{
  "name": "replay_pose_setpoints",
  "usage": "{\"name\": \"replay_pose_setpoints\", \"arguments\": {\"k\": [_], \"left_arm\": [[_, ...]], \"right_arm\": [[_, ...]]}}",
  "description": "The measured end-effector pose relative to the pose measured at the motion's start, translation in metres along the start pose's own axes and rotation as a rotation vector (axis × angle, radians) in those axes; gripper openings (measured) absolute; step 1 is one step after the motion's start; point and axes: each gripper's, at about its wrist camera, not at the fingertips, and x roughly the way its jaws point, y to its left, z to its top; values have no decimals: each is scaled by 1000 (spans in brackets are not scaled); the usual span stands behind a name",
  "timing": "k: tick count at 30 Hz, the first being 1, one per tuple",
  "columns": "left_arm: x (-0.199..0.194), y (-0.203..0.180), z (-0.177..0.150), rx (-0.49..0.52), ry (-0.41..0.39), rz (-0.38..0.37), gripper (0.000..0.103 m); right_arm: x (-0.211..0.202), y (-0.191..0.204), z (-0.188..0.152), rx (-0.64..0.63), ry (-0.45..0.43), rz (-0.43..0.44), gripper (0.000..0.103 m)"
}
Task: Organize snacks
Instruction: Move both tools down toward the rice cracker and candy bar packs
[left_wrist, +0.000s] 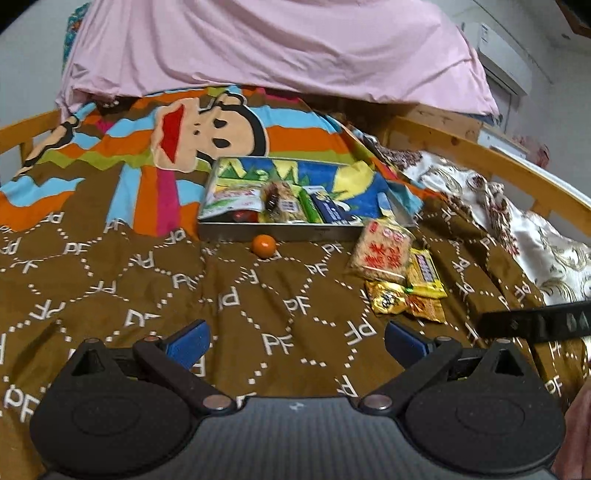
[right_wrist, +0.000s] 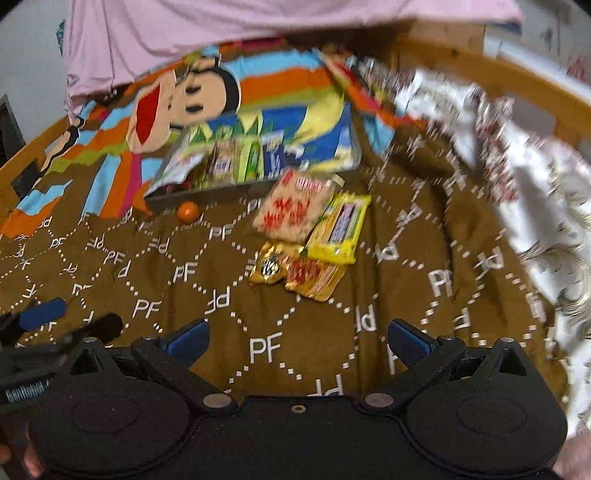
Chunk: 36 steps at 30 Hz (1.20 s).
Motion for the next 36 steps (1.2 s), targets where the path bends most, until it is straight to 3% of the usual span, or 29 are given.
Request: {"name": "replay_pose_setpoints", "arguments": {"k": [4, 14, 27, 36], "left_arm": [[11, -11, -3, 61, 22, -20, 103], [41, -40, -12, 131, 72, -138, 103], [110, -89, -4, 293, 57, -229, 103], [161, -95, 5, 215, 136, -290, 103]], "right_arm": [[24, -12, 21, 33, 77, 22, 102], [81, -44, 57, 162, 153, 92, 102], [134, -59, 94, 249, 220, 97, 102], [154, -57, 113, 202, 246, 96, 102]]}}
